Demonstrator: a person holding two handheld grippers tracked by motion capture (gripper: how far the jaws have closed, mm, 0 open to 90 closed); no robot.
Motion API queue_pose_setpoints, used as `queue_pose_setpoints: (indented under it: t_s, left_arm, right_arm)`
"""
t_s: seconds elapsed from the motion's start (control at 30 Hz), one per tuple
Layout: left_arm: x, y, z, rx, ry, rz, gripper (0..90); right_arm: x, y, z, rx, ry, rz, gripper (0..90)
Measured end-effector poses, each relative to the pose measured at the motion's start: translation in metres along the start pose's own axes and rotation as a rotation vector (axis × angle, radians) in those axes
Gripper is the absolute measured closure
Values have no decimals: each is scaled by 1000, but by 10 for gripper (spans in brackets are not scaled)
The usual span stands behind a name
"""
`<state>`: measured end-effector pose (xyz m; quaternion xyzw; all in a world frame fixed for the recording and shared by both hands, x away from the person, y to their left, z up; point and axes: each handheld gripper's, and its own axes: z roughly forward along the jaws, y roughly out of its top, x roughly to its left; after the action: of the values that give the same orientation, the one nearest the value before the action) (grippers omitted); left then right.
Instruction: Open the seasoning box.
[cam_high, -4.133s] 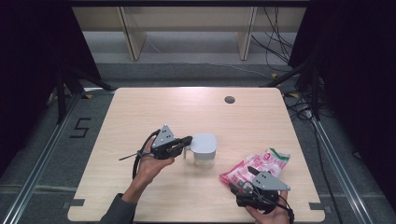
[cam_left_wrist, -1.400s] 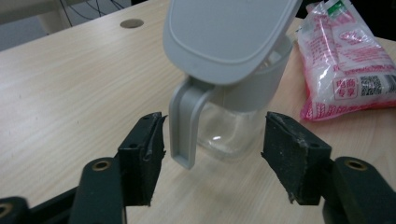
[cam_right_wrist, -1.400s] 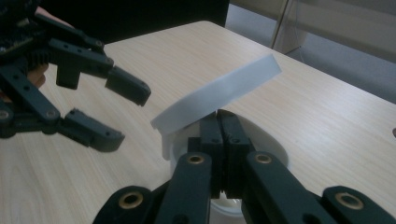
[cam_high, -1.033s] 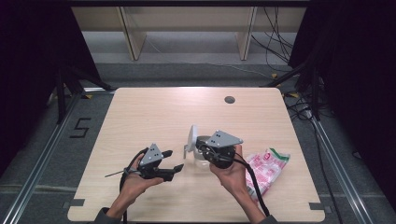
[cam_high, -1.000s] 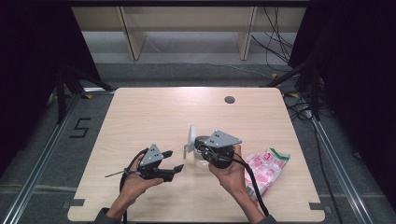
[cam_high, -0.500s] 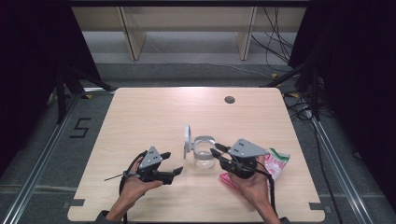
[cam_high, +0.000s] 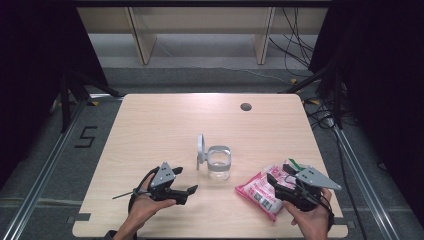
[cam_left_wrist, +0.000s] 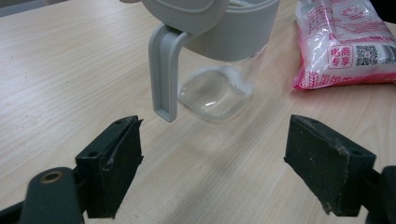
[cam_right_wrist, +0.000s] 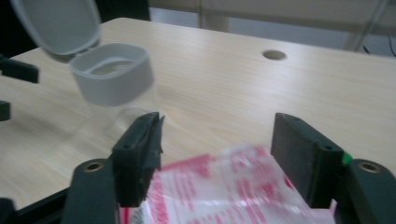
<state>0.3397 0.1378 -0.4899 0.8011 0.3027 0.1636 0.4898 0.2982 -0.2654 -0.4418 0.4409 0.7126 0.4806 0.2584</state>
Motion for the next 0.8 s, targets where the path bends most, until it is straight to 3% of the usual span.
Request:
queue_pose_setpoints:
  t_s: [0.03, 0.1, 0.13, 0.23, 0.3, 0.33, 0.4, 0.43, 0.47, 0.5, 0.53, 0.57, 0.63, 0.67, 0.7, 0.77, 0.8]
  left_arm:
    - [0, 0, 1, -6, 6, 4, 179]
    - [2, -1, 2, -2, 5, 23, 179]
    - [1, -2, 2, 7, 9, -5, 179]
    - [1, -2, 2, -4, 7, -13, 180]
    - [0, -2, 3, -13, 4, -22, 181]
    - [1, -2, 2, 4, 16, -3, 181]
    - [1, -1, 2, -2, 9, 17, 181]
    - [1, -1, 2, 1, 9, 16, 181]
    - [-1, -2, 3, -5, 7, -16, 181]
    - [-2, -1, 2, -1, 3, -4, 182]
    - [0, -1, 2, -2, 0, 19, 182]
    - [0, -1, 2, -2, 0, 19, 181]
    - [-2, -1, 3, -11, -18, -13, 182]
    - [-3, -1, 3, -9, -21, -26, 181]
    - [-4, -1, 3, -4, -22, -27, 181]
    - [-4, -1, 4, -7, -22, -12, 181]
    - [-6, -1, 5, -6, -30, -36, 181]
  right_arm:
    - [-1, -4, -2, -1, -14, 57, 302]
    - [-10, -11, -9, 8, -23, 28, 281]
    - [-12, -16, -12, 16, -48, 33, 279]
    - [-16, -25, -20, 18, -82, 121, 275]
    - [-20, -26, -22, 16, -96, 95, 275]
    - [-22, -29, -28, 43, -112, 128, 277]
    - [-22, -31, -27, 19, -117, 138, 278]
    - [-25, -32, -29, 48, -128, 123, 277]
    - [-27, -35, -29, 49, -132, 137, 278]
    - [-29, -39, -28, 65, -145, 153, 279]
    - [-31, -40, -26, 68, -140, 127, 282]
    - [-33, -42, -27, 76, -155, 134, 283]
    - [-33, -45, -25, 84, -163, 194, 282]
    - [-36, -47, -25, 100, -166, 188, 282]
    - [-36, -48, -24, 107, -160, 211, 282]
    - [-42, -51, -21, 111, -151, 187, 282]
    - [-43, -51, -19, 115, -144, 198, 282]
